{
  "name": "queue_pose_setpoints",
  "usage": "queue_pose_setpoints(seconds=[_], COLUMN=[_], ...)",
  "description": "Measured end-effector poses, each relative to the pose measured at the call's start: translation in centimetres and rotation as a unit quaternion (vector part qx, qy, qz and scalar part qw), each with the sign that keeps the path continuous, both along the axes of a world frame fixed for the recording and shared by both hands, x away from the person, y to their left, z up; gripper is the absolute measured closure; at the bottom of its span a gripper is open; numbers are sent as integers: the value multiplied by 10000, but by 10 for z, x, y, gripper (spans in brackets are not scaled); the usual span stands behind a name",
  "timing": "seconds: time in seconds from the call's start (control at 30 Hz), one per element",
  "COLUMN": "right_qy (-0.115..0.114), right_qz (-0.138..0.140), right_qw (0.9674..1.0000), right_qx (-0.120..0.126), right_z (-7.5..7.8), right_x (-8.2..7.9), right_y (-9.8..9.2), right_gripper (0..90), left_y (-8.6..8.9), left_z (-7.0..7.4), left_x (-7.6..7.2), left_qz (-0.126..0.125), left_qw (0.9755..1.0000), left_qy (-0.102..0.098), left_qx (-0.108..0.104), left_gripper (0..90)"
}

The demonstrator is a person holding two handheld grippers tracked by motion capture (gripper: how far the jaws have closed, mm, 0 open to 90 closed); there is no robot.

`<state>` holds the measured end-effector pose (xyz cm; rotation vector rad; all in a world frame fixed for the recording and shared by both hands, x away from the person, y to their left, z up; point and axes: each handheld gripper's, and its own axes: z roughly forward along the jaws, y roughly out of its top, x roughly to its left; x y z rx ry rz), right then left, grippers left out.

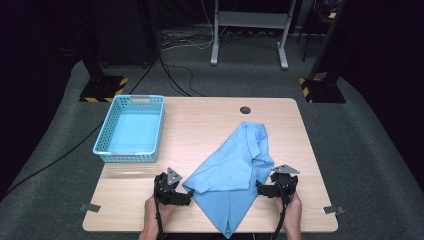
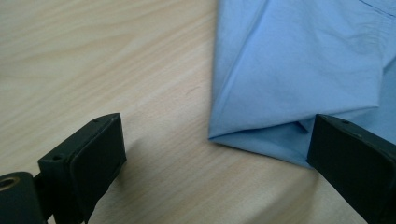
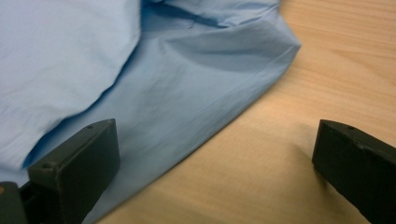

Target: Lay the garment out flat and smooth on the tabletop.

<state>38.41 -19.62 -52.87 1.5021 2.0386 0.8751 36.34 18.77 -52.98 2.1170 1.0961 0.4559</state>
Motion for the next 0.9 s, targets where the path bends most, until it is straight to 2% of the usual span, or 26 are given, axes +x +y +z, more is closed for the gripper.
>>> queue_pose_setpoints(seconds=[0.13,0.33,0.43,0.6,0.67,0.7,0.8,0.83,0.9], right_qy=[-3,3,7,7,7,7,7,8,6], right_qz=[-133,137,268,281,279,279,272,268,268], right_qw=[9999,9999,9996,9996,9996,9996,9996,9996,9996], right_qx=[4,-20,-18,-19,-18,-18,-21,-17,-18], right_z=[0,0,0,0,0,0,0,0,0], right_x=[15,20,19,19,19,19,19,19,19], right_y=[-3,-3,-2,-2,-2,-2,-2,-2,-2], right_gripper=[2,1,1,1,1,1,1,1,1], left_y=[3,-1,-14,-44,-56,-56,-80,-80,-93], left_z=[1,12,19,25,23,23,17,17,18], left_x=[-1,-9,-9,-8,-6,-6,2,2,6], left_qz=[-176,-120,-236,-515,-646,-646,-820,-820,-946], left_qw=[9998,9990,9987,9982,9975,9975,9966,9966,9955], left_qy=[21,-181,-250,-288,-240,-240,-72,-72,-98], left_qx=[-52,-387,-382,-145,-161,-161,-81,-81,0], left_gripper=[49,25,20,8,11,14,18,19,19])
